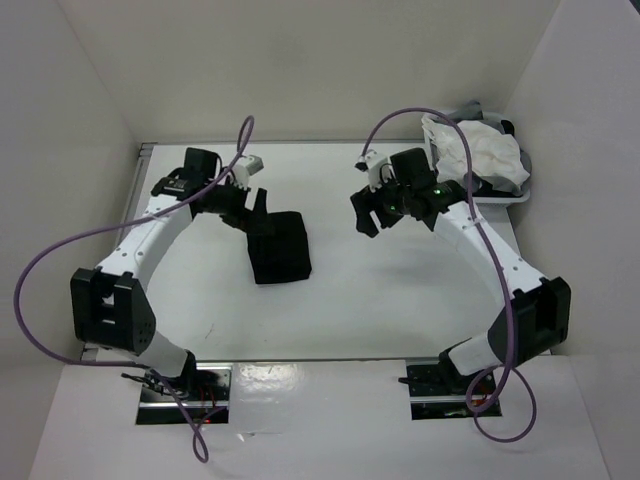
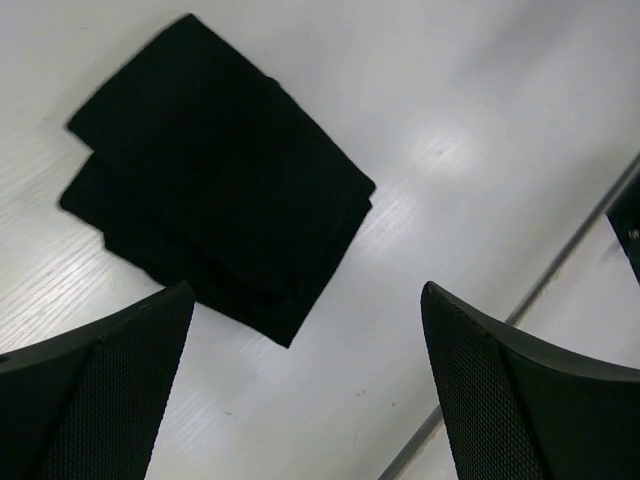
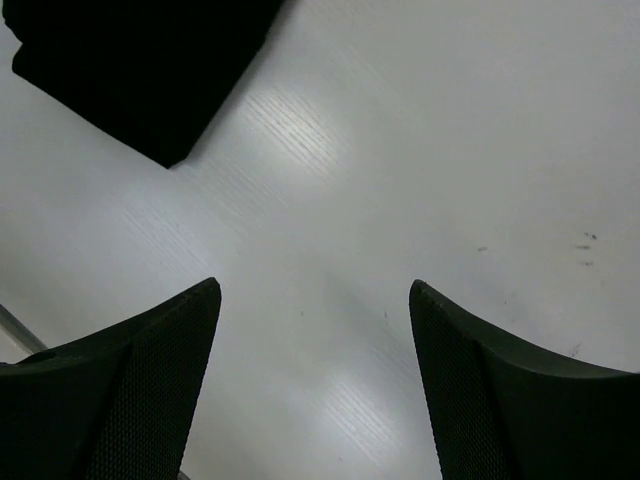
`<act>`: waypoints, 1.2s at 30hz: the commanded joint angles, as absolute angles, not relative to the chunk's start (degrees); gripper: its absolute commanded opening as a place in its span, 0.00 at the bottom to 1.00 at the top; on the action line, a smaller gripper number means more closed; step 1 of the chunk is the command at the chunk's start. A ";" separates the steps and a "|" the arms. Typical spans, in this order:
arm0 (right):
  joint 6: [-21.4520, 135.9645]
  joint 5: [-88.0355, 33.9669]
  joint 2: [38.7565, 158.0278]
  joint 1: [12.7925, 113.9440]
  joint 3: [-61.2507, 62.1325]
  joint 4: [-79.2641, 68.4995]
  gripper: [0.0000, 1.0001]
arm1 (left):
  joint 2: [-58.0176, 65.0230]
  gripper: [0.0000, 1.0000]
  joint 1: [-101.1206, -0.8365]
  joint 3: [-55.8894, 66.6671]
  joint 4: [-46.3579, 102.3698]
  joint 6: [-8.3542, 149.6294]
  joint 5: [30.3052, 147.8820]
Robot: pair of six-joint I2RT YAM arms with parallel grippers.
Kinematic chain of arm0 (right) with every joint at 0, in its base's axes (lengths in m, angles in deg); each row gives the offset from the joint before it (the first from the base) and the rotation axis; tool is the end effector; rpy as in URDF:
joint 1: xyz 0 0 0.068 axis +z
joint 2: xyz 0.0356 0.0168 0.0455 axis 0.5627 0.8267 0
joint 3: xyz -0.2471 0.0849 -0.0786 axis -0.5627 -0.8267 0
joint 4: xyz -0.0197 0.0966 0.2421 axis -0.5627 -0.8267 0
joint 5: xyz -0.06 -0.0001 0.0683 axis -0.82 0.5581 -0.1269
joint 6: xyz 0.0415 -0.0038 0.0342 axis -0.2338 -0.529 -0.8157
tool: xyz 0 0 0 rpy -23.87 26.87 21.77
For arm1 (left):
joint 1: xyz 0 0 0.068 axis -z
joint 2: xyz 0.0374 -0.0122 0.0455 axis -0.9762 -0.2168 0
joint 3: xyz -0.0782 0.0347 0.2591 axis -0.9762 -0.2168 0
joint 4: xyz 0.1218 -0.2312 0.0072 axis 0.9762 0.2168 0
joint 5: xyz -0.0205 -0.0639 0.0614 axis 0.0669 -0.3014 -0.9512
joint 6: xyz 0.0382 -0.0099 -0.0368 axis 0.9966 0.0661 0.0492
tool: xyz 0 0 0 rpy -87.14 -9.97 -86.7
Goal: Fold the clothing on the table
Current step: Fold the skirt
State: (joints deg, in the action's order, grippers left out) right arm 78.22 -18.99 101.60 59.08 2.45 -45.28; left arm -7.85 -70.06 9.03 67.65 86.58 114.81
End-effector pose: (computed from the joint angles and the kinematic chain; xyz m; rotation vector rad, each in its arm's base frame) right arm 0.2842 0.1421 0.3280 -0.9195 2.2101 0.4153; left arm 0.3203 -0.0618 0.3119 0.5090 2.2971 -0.7374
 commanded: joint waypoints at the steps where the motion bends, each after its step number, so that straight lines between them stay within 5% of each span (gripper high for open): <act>1: 77.52 -17.02 96.33 57.01 -0.74 -40.56 0.81 | -10.81 1.00 -67.90 8.54 67.55 90.21 119.75; 17: 76.99 -17.89 96.59 52.79 -3.21 -37.75 0.83 | -28.58 1.00 -62.71 12.85 83.20 106.39 135.41; 36: 76.99 -15.52 93.78 52.79 -4.79 -37.75 0.83 | -21.20 1.00 -67.19 6.61 75.02 89.34 109.67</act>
State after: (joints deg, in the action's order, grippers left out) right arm 77.20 -16.48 96.40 52.90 -3.75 -40.23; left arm -23.22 -65.66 7.06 75.89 91.91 112.73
